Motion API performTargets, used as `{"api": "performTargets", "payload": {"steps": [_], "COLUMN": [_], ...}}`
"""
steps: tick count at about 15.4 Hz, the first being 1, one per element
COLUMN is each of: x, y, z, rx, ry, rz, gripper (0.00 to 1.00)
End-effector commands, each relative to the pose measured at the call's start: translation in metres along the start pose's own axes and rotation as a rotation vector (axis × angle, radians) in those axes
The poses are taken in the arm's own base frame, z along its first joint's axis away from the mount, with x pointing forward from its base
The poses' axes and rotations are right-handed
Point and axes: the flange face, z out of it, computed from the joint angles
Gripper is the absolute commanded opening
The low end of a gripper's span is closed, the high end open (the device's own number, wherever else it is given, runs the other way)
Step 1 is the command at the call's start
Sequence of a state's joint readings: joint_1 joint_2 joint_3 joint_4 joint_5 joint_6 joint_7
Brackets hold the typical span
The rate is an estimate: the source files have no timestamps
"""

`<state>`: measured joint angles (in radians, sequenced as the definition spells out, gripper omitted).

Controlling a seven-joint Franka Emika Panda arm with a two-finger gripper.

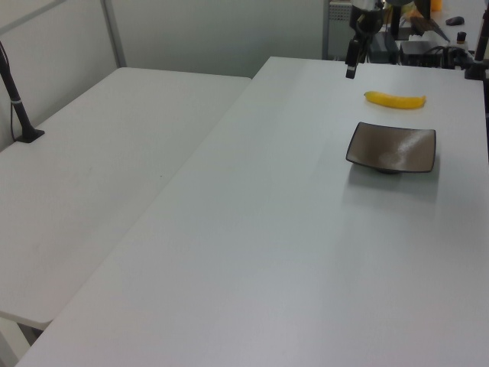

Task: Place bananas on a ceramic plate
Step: 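Move the open gripper from above the plate toward the yellow banana, then lower the gripper onto the banana and close it around the banana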

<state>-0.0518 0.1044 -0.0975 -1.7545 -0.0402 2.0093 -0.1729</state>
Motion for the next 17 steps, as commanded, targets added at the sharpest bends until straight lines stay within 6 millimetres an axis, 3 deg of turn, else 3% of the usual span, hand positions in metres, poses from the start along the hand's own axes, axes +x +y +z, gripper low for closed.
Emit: {"api": "performTargets", "payload": {"steps": [1,7,11,14,17], "x": [-0.003,-0.009,-0.021,-0.030,-0.042], "y": [0.046,0.121,0.165,0.185,0.205], "z": [0.028,0.082,0.114,0.130,0.163], "rx": [-0.059,-0.170,-0.198,-0.201,-0.191], "ry": [-0.009,-0.015,-0.041,-0.063,-0.114], "rz": [-0.067,-0.066,-0.153,-0.192,-0.244], "gripper": [1.00,1.00,1.00,1.00,1.00]}}
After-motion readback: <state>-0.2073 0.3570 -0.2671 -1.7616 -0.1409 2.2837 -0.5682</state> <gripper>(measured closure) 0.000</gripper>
